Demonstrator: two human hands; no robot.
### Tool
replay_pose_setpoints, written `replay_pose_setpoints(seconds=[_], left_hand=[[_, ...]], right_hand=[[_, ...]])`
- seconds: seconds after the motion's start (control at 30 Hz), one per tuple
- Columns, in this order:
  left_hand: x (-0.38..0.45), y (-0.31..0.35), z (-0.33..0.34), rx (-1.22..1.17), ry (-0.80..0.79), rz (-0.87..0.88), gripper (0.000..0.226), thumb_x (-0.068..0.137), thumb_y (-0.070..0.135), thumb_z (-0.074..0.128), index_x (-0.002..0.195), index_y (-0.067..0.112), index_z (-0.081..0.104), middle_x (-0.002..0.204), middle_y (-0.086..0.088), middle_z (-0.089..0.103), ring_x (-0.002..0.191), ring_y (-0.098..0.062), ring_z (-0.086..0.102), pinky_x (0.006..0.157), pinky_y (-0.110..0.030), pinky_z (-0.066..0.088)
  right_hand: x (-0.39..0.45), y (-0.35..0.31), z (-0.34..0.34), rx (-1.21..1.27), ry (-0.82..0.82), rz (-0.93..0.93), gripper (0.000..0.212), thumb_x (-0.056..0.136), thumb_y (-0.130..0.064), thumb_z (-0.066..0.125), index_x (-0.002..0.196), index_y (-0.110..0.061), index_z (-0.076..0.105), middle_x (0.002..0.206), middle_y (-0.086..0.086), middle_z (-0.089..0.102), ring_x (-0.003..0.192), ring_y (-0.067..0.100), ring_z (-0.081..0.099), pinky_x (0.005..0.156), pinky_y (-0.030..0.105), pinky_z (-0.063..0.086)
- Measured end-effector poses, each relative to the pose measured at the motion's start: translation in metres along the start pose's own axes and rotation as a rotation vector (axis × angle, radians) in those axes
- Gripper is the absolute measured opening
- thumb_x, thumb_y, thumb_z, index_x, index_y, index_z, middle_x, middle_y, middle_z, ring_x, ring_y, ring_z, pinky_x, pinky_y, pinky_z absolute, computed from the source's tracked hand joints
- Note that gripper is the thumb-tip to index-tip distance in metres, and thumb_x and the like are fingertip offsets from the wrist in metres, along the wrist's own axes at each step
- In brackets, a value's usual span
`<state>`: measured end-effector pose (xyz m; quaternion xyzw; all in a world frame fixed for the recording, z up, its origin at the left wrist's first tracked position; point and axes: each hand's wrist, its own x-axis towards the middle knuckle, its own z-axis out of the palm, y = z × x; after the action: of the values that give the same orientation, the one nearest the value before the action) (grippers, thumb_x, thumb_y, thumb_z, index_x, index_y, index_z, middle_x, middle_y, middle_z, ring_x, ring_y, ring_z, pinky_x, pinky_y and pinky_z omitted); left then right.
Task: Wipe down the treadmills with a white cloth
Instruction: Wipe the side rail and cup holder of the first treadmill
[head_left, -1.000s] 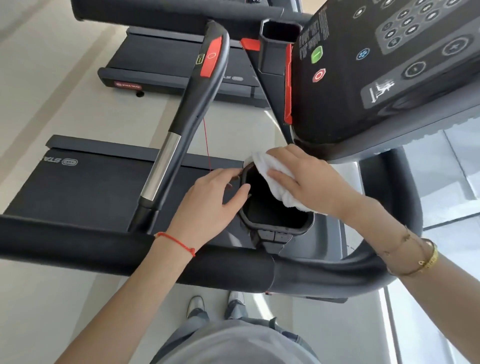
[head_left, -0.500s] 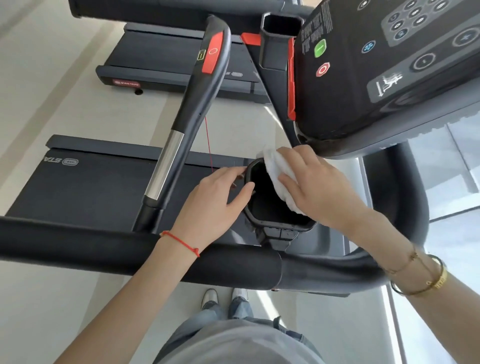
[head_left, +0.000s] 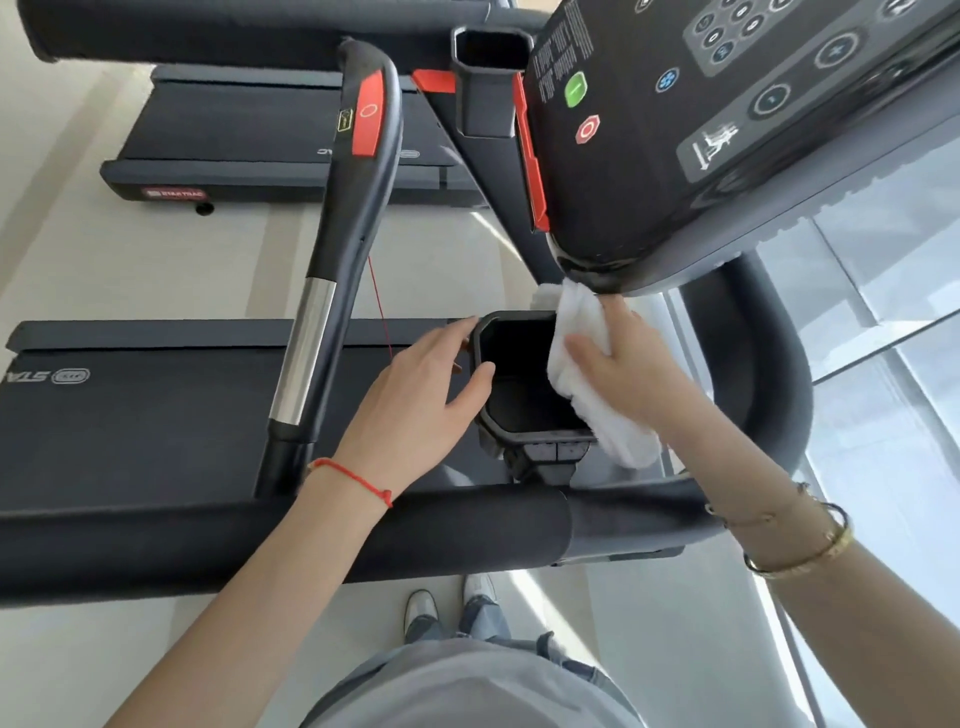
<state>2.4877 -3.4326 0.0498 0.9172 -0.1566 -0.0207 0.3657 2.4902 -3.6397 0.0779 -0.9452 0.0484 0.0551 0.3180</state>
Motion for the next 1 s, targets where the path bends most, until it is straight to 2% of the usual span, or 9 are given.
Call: replay_pose_setpoints(seconds=[0.1,0.2,0.3,0.47,0.57,0.67,0.77,0.93,1.0], left_hand=[[0.001,-0.003,0.0,-0.041,-0.003,0.001,0.051,0.095,0.047,0.044,0.143,0.029,0.043,0.129,0.01,0.058,0.103,-0.004,0.06,0.091,-0.029,0.052],[0.002,-0.005,0.001,-0.04,-0.004,0.009,0.054,0.093,0.049,0.043,0.144,0.029,0.042,0.131,0.011,0.057,0.106,-0.003,0.06,0.091,-0.026,0.052],[0.002,-0.006,0.002,-0.046,-0.003,0.008,0.054,0.094,0.048,0.043,0.144,0.029,0.042,0.133,0.011,0.057,0.109,-0.004,0.06,0.093,-0.027,0.052],[0.001,-0.005,0.002,-0.055,-0.001,0.003,0.054,0.093,0.047,0.043,0.144,0.028,0.042,0.132,0.01,0.058,0.109,-0.005,0.059,0.096,-0.03,0.052],[0.0,-0.005,0.002,-0.042,-0.002,-0.004,0.053,0.095,0.047,0.045,0.145,0.029,0.041,0.132,0.011,0.058,0.109,-0.005,0.059,0.096,-0.027,0.05],[0.001,-0.005,0.001,-0.057,0.0,-0.009,0.053,0.094,0.047,0.045,0.144,0.03,0.042,0.127,0.012,0.059,0.105,-0.003,0.06,0.091,-0.022,0.049],[0.001,-0.005,0.001,-0.067,-0.01,-0.019,0.053,0.093,0.05,0.044,0.143,0.031,0.043,0.124,0.012,0.06,0.103,-0.003,0.06,0.09,-0.027,0.052],[-0.001,-0.006,0.002,-0.064,0.012,-0.055,0.037,0.091,0.052,0.046,0.117,0.027,0.057,0.103,0.014,0.063,0.093,-0.002,0.061,0.083,-0.034,0.055],[-0.001,-0.007,0.001,-0.065,0.016,-0.062,0.038,0.09,0.054,0.046,0.116,0.029,0.057,0.103,0.015,0.063,0.095,0.0,0.061,0.084,-0.033,0.055]], right_hand=[[-0.01,0.004,0.001,0.053,0.014,0.05,0.046,0.098,-0.022,0.048,0.14,-0.012,0.033,0.117,0.01,0.055,0.1,0.022,0.054,0.079,0.032,0.042],[-0.042,0.015,0.007,0.123,0.066,0.122,0.021,0.098,-0.029,0.048,0.117,-0.021,0.043,0.102,-0.001,0.059,0.082,0.003,0.054,0.062,0.017,0.035],[-0.033,0.015,0.006,0.081,0.013,0.129,0.015,0.098,-0.027,0.049,0.102,-0.014,0.041,0.093,0.004,0.059,0.078,0.009,0.056,0.06,0.016,0.038],[-0.005,0.007,0.004,0.039,0.022,0.078,0.035,0.099,-0.023,0.048,0.129,-0.007,0.039,0.113,0.012,0.055,0.089,0.017,0.052,0.069,0.023,0.035],[-0.037,0.014,0.007,0.055,0.099,0.002,0.043,0.098,-0.024,0.045,0.139,-0.018,0.035,0.123,0.003,0.051,0.097,0.011,0.051,0.071,0.012,0.035],[-0.045,0.007,0.005,0.011,0.124,-0.217,0.043,0.099,-0.02,0.047,0.141,-0.019,0.038,0.136,-0.001,0.043,0.112,0.01,0.046,0.089,0.006,0.033],[-0.013,-0.008,0.005,-0.217,0.036,-0.443,0.044,0.097,-0.012,0.052,0.141,-0.007,0.044,0.14,0.008,0.046,0.129,0.025,0.041,0.109,0.03,0.032],[0.035,-0.031,0.006,-0.297,-0.223,-0.65,0.043,0.1,-0.021,0.049,0.142,-0.015,0.042,0.133,0.002,0.051,0.115,0.024,0.052,0.096,0.039,0.042],[0.037,-0.03,0.005,-0.288,-0.224,-0.664,0.042,0.1,-0.025,0.049,0.141,-0.017,0.043,0.128,0.001,0.053,0.106,0.024,0.055,0.09,0.038,0.043]])
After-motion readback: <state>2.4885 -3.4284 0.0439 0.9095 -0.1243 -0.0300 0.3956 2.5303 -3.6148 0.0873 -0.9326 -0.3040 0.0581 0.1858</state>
